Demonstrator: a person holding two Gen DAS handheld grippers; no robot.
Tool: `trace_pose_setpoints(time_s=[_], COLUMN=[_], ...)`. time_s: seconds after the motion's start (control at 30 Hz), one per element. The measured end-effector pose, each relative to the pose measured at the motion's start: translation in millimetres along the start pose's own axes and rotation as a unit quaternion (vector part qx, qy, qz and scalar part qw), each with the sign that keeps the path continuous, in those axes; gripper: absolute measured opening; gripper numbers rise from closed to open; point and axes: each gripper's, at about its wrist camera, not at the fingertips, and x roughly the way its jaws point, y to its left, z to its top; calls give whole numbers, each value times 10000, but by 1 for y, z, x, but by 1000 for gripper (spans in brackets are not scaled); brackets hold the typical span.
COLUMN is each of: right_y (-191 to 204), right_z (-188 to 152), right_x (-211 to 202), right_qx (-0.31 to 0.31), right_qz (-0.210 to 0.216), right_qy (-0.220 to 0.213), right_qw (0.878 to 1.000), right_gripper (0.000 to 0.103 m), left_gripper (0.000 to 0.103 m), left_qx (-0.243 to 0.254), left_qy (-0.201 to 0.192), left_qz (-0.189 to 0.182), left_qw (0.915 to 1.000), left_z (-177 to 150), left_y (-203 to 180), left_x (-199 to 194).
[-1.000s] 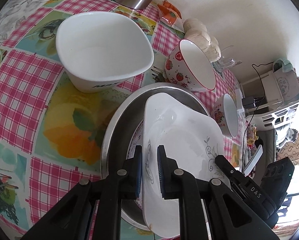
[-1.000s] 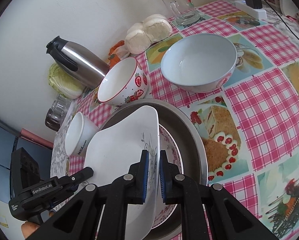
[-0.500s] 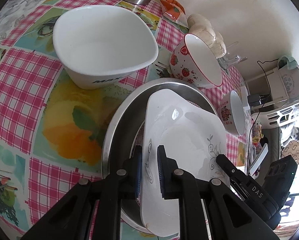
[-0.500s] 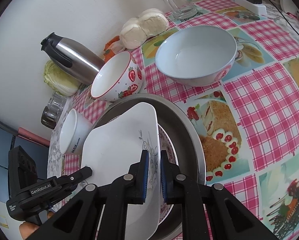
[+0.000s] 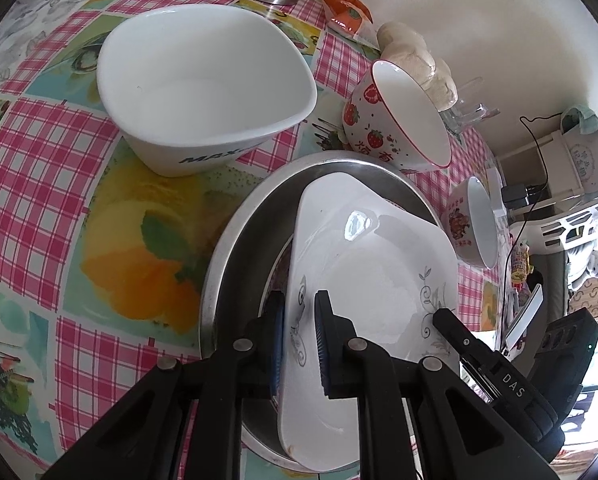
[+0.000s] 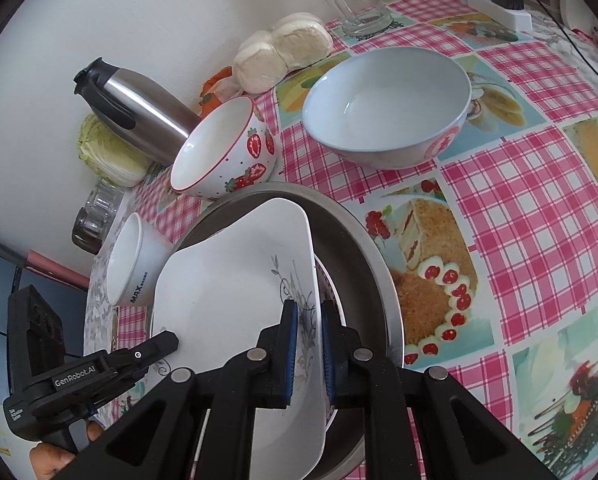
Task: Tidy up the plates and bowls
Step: 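Lower the square plate with both tools onto the pink-floral plate in the tray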
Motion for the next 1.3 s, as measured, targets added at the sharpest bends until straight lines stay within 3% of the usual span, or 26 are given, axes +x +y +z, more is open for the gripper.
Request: trace_pose_setpoints(time_s=[0.73,1.3], right_y=[13,12], right_z=[1,1], right_x=[3,2], right_qx=[-414,-406], right_qz=[-361,-340], right_qy=[22,104], right_qw=[9985,9985], right_gripper=[15,15], left_gripper=[14,13], left_qx=[-23,-173], left_qy=[11,-37], left_qz=[43,10], left_qw=[10000,9998], left_z=[2,-1], left_y=[0,4], left_x=[2,1])
